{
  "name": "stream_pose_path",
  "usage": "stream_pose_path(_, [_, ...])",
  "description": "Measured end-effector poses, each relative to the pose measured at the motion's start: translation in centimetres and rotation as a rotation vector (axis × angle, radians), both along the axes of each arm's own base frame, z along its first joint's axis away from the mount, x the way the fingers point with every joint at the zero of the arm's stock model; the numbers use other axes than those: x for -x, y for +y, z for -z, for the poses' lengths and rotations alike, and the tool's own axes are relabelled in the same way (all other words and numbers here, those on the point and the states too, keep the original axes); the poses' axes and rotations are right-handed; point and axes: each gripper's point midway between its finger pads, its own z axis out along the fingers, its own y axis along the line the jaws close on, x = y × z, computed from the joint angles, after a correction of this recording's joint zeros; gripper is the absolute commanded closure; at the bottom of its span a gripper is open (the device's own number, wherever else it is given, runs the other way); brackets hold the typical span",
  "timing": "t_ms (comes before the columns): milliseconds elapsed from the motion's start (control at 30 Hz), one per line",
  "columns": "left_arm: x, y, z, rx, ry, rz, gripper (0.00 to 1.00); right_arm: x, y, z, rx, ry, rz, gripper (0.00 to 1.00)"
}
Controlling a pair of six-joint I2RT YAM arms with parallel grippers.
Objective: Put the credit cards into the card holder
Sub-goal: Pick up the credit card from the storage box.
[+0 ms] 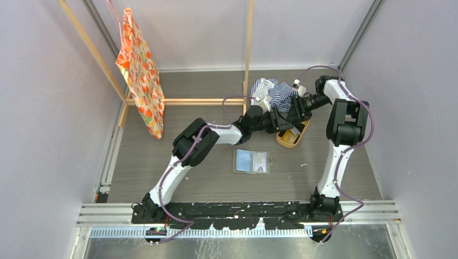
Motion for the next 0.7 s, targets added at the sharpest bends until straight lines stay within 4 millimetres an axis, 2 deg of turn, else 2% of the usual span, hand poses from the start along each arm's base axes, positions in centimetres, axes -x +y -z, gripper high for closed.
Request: stream_pose_path(700, [-0.13,-0.18,0.02,0.005,0.004,0.0,0.54,0.29,0.12,0.2,-0.022,0.02,-0.005,0.55])
